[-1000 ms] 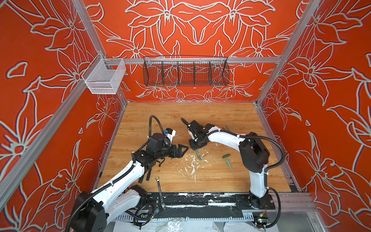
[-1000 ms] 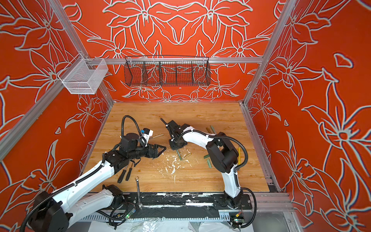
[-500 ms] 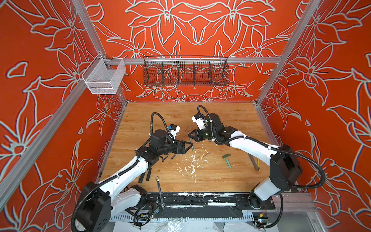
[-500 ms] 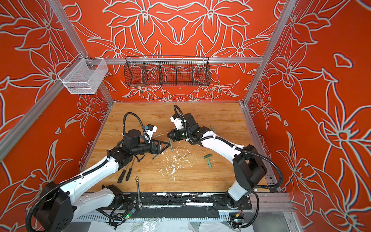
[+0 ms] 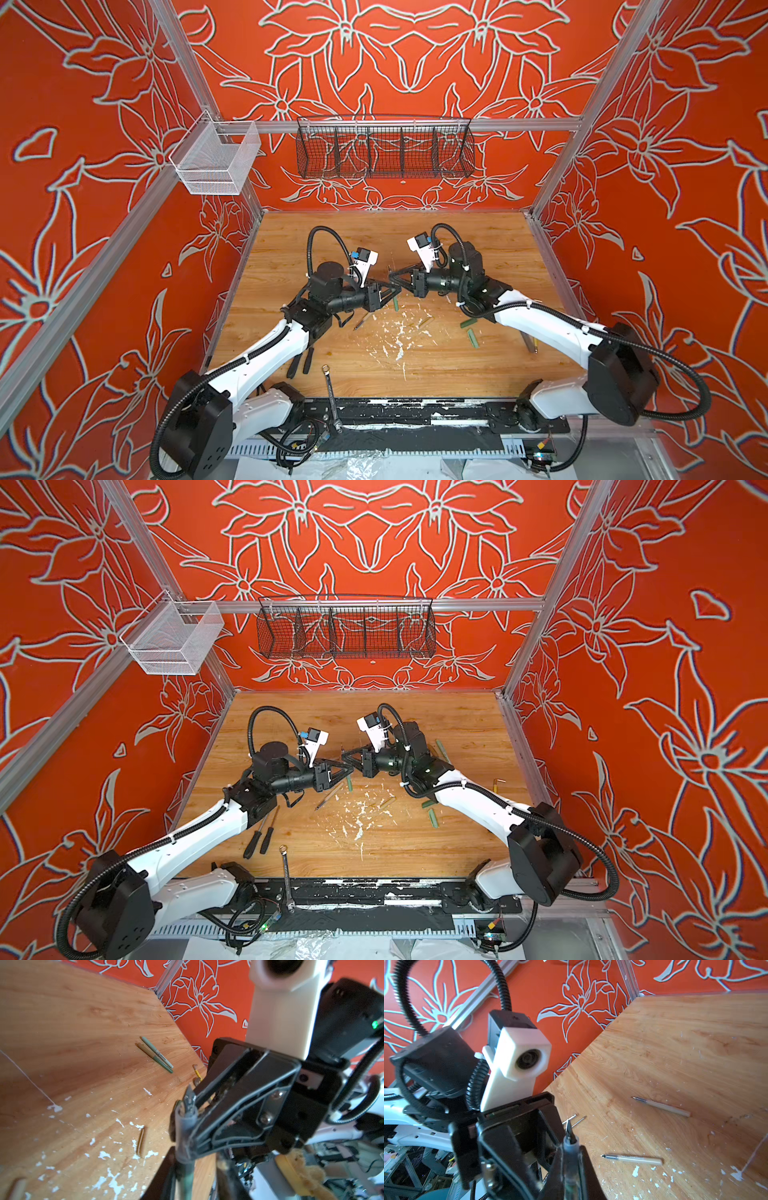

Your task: Insert the pens into the pen caps

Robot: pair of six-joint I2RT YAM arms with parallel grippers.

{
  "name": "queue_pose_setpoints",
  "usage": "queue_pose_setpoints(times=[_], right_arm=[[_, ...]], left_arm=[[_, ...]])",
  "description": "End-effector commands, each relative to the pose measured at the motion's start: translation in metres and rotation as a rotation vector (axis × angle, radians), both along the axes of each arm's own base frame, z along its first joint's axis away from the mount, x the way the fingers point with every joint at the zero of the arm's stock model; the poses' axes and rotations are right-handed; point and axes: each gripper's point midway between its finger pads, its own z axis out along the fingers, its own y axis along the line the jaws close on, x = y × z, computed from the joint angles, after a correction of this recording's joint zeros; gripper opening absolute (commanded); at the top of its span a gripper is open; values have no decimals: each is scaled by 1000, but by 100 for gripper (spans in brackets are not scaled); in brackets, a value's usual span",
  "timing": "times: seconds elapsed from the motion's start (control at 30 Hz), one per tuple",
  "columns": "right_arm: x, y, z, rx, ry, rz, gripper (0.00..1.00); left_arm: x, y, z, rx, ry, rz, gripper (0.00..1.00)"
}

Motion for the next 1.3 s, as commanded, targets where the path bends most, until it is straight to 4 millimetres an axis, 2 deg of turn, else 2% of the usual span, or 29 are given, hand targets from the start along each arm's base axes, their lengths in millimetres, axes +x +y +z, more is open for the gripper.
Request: queue_pose_setpoints(times=[0.0, 0.2, 0.33, 0.43, 0.5, 0.6, 0.77, 0.9, 1.07, 1.27], right_arm=[[-10, 2, 17, 56, -36, 39, 10], [-7, -2, 17, 49, -37, 9, 13], [5, -15, 5, -6, 9, -81, 31], [20, -37, -20, -119, 90, -206, 50], [33, -62, -45, -227, 163, -324, 57], [41, -102, -82, -407, 278, -476, 64], [38, -158, -132, -597, 459, -641, 73], [32, -203, -164, -627, 611, -784, 79], [19, -228, -192, -643, 735, -844, 82], [2, -238, -216, -724, 810, -837, 83]], left_arm=[[-5, -4, 6, -28, -26, -37, 21], [-2, -1, 3, -6, -22, -13, 1], [2, 3, -5, 40, 12, 23, 0], [4, 6, -15, 92, 54, 37, 0], [4, 9, -23, 128, 82, 50, 0], [2, 15, -30, 165, 111, 56, 0], [-8, 22, -32, 216, 138, 34, 0], [-18, 24, -31, 256, 149, -13, 0], [-24, 24, -26, 270, 147, -46, 0], [-21, 21, -28, 256, 150, -45, 0]])
